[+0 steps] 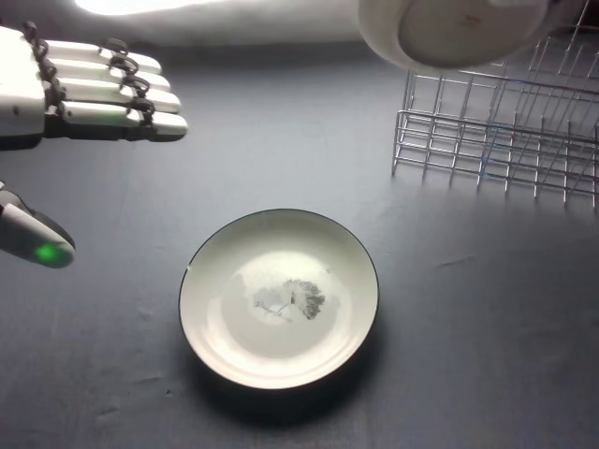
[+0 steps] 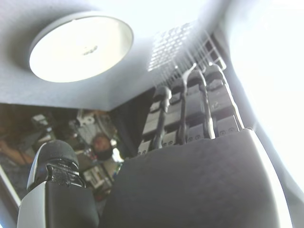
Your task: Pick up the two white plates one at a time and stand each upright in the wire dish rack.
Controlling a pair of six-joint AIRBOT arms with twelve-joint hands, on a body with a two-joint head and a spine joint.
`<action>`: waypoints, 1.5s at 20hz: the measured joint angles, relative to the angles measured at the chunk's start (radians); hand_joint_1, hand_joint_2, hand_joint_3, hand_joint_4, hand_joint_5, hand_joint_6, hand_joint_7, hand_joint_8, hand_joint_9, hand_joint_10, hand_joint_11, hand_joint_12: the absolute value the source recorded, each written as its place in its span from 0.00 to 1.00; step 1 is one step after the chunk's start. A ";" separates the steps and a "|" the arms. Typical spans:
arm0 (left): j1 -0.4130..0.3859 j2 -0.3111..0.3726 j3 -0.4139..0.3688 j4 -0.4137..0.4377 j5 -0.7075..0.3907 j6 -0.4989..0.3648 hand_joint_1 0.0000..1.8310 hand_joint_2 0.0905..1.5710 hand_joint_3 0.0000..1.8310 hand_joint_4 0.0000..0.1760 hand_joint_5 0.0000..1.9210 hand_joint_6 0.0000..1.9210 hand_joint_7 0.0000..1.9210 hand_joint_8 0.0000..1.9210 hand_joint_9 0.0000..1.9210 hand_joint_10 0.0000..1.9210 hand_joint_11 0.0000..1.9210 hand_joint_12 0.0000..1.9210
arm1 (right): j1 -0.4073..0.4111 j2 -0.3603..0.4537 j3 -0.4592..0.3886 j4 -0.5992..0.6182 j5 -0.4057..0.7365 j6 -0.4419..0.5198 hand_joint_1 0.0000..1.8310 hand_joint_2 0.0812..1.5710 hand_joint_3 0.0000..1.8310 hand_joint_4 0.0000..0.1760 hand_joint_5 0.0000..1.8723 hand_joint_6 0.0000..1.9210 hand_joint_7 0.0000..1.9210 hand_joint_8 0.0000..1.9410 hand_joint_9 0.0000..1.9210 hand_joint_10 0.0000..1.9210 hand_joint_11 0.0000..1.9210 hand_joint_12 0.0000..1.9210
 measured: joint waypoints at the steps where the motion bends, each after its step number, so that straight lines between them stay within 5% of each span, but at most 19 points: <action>1: 0.000 0.002 -0.006 0.000 0.002 0.003 0.00 0.64 0.00 0.00 0.00 0.00 0.00 0.00 0.00 0.00 0.00 0.00 | 0.007 0.000 0.000 0.000 -0.005 0.000 0.81 0.71 0.00 0.00 0.46 0.58 0.46 0.49 0.44 0.61 0.39 0.86; 3: 0.000 0.002 -0.006 0.000 0.004 0.003 0.00 0.63 0.00 0.00 0.00 0.00 0.00 0.00 0.00 0.00 0.00 0.00 | 0.013 -0.002 0.000 0.000 -0.006 -0.001 0.81 0.71 0.00 0.00 0.46 0.58 0.46 0.49 0.44 0.61 0.39 0.86; 5: 0.000 0.000 -0.010 0.000 0.009 0.003 0.00 0.63 0.00 0.00 0.00 0.00 0.00 0.00 0.00 0.00 0.00 0.00 | 0.013 -0.002 0.000 0.000 -0.013 -0.006 0.75 0.71 0.00 0.00 0.47 0.59 0.47 0.50 0.44 0.67 0.37 0.70; 8: 0.000 0.000 -0.029 0.000 0.011 0.004 0.00 0.63 0.00 0.00 0.00 0.00 0.00 0.00 0.00 0.00 0.00 0.00 | 0.013 0.002 0.003 -0.001 -0.014 -0.013 0.75 0.71 0.00 0.00 0.47 0.59 0.47 0.50 0.45 0.66 0.37 0.68; 15: -0.001 0.000 -0.054 0.000 0.016 0.011 0.00 0.64 0.00 0.00 0.00 0.00 0.00 0.00 0.00 0.00 0.00 0.00 | -0.003 0.018 0.046 -0.008 -0.020 -0.016 0.74 0.72 0.00 0.00 0.46 0.60 0.47 0.51 0.45 0.67 0.36 0.69; 16: -0.002 0.000 -0.054 0.001 0.017 0.011 0.00 0.64 0.00 0.00 0.00 0.00 0.00 0.00 0.00 0.00 0.00 0.00 | -0.013 0.022 0.049 -0.009 -0.016 -0.016 0.80 0.71 0.00 0.00 0.46 0.58 0.47 0.50 0.45 0.62 0.38 0.83; 18: -0.001 0.000 -0.056 0.000 0.018 0.011 0.00 0.63 0.00 0.00 0.00 0.00 0.00 0.00 0.00 0.00 0.00 0.00 | -0.038 0.034 0.051 -0.021 -0.014 -0.016 0.81 0.71 0.00 0.00 0.47 0.55 0.48 0.48 0.46 0.59 0.39 0.86; 19: -0.002 0.000 -0.056 0.001 0.019 0.011 0.00 0.63 0.00 0.00 0.00 0.00 0.00 0.00 0.00 0.00 0.00 0.00 | -0.052 0.038 0.051 -0.021 -0.013 -0.016 0.76 0.71 0.00 0.00 0.47 0.58 0.48 0.49 0.46 0.64 0.37 0.73; 22: -0.002 0.000 -0.056 0.000 0.020 0.011 0.00 0.63 0.00 0.00 0.00 0.00 0.00 0.00 0.00 0.00 0.00 0.00 | -0.090 0.045 0.053 -0.023 0.012 -0.015 0.74 0.71 0.00 0.00 0.47 0.59 0.47 0.51 0.45 0.67 0.37 0.69; 23: -0.002 0.000 -0.056 0.000 0.020 0.011 0.00 0.63 0.00 0.00 0.00 0.00 0.00 0.00 0.00 0.00 0.00 0.00 | -0.111 0.047 0.055 -0.033 0.029 -0.012 0.79 0.71 0.00 0.00 0.47 0.57 0.47 0.47 0.44 0.62 0.38 0.84; 24: -0.002 0.000 -0.056 0.001 0.020 0.011 0.00 0.63 0.00 0.00 0.00 0.00 0.00 0.00 0.00 0.00 0.00 0.00 | -0.134 0.049 0.058 -0.050 0.042 -0.009 0.80 0.71 0.00 0.00 0.47 0.56 0.47 0.47 0.44 0.61 0.39 0.87; 26: -0.002 0.000 -0.056 0.000 0.021 0.011 0.00 0.64 0.00 0.00 0.00 0.00 0.00 0.00 0.00 0.00 0.00 0.00 | -0.169 0.056 0.060 -0.073 0.083 0.002 0.75 0.72 0.00 0.00 0.47 0.60 0.46 0.51 0.45 0.67 0.36 0.72; 30: -0.002 0.000 -0.063 0.000 0.027 0.011 0.00 0.63 0.00 0.00 0.00 0.00 0.00 0.00 0.00 0.00 0.00 0.00 | -0.240 0.060 0.085 -0.110 0.157 0.005 0.74 0.72 0.00 0.00 0.47 0.60 0.47 0.51 0.44 0.68 0.35 0.70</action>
